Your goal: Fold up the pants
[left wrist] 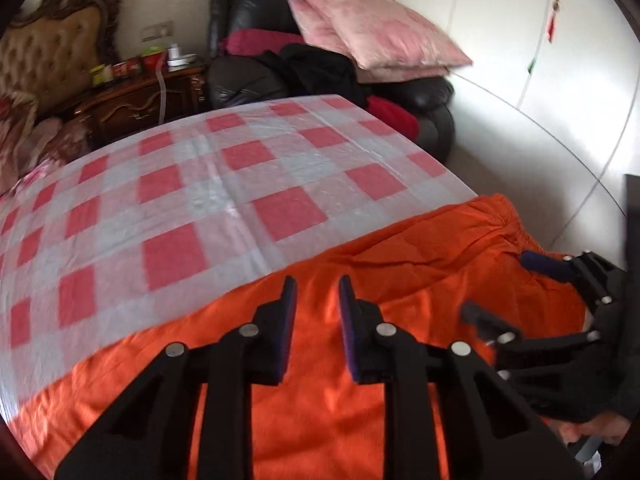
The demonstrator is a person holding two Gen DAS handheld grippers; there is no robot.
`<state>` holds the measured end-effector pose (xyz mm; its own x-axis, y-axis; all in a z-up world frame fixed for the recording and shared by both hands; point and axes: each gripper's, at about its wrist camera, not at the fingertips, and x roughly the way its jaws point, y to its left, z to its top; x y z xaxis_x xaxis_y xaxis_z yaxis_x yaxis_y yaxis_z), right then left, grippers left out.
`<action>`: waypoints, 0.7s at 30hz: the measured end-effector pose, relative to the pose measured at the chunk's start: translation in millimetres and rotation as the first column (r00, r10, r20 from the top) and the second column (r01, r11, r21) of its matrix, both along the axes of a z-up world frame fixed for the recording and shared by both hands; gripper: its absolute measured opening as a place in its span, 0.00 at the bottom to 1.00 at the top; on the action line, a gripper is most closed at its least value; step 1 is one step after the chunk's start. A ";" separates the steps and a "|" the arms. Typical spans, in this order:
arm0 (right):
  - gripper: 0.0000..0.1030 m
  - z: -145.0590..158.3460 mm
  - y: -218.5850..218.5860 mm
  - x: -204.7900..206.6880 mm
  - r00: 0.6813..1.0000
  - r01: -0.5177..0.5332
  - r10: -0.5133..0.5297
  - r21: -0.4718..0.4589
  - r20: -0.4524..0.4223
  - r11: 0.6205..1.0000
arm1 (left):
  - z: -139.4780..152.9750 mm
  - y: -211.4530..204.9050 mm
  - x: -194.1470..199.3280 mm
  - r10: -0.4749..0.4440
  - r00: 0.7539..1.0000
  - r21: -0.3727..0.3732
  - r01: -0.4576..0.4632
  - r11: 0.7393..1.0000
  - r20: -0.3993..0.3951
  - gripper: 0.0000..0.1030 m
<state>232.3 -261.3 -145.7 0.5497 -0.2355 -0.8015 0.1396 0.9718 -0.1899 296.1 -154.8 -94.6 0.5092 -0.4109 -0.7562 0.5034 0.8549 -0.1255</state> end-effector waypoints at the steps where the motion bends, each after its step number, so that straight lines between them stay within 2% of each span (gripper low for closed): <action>1: 0.79 -12.0 -1.8 5.0 0.999 0.010 -0.010 -0.007 -0.040 1.000 | -10.0 -9.8 7.7 -0.019 1.000 0.035 0.020 0.999 -0.018 0.19; 4: 0.81 -17.7 -8.1 -2.1 1.000 0.028 -0.028 0.021 -0.004 0.999 | -34.4 -18.7 26.6 -0.011 1.000 0.131 0.011 0.991 -0.006 0.15; 6: 0.83 -19.6 -10.2 -4.1 0.999 0.039 -0.039 0.033 0.008 0.999 | -36.7 -14.1 33.6 0.002 1.000 0.124 -0.003 0.992 0.009 0.13; 8: 0.84 -19.9 -10.4 -4.9 0.999 0.044 -0.044 0.033 0.013 0.998 | -26.0 -3.9 32.5 0.033 0.998 0.066 -0.036 0.997 0.045 0.15; 12: 0.85 -20.5 -10.3 -5.1 0.999 0.042 -0.043 0.027 0.023 0.999 | 11.1 31.9 3.1 0.120 0.984 -0.125 -0.104 0.987 0.129 0.40; 13: 0.85 -20.3 -10.0 -6.1 0.999 0.044 -0.044 0.023 0.027 0.999 | 14.7 40.4 -9.7 0.141 0.981 -0.146 -0.122 0.982 0.132 0.40; 15: 0.86 -20.3 -9.1 -4.3 0.998 0.045 -0.045 0.010 0.033 0.999 | 11.9 47.5 -31.1 0.124 0.987 -0.162 -0.107 0.981 0.101 0.40; 17: 0.86 -20.2 -7.7 -5.5 0.998 0.045 -0.045 0.001 0.038 0.999 | 2.6 52.4 -55.9 0.103 0.993 -0.147 -0.093 0.985 0.065 0.41; 19: 0.86 -20.3 -8.0 -6.2 0.998 0.045 -0.045 0.000 0.040 0.999 | -9.8 64.7 -78.4 0.116 0.993 -0.163 -0.115 0.980 -0.002 0.44; 21: 0.86 -20.8 -9.6 -7.7 0.998 0.046 -0.047 0.012 0.048 0.999 | -18.4 74.9 -92.3 0.141 0.989 -0.138 -0.145 0.980 -0.037 0.44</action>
<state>224.7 -271.0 -166.5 0.5767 -0.2531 -0.7768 0.1937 0.9660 -0.1710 203.8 -79.9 -113.0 0.5511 -0.4382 -0.7101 0.3720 0.8908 -0.2609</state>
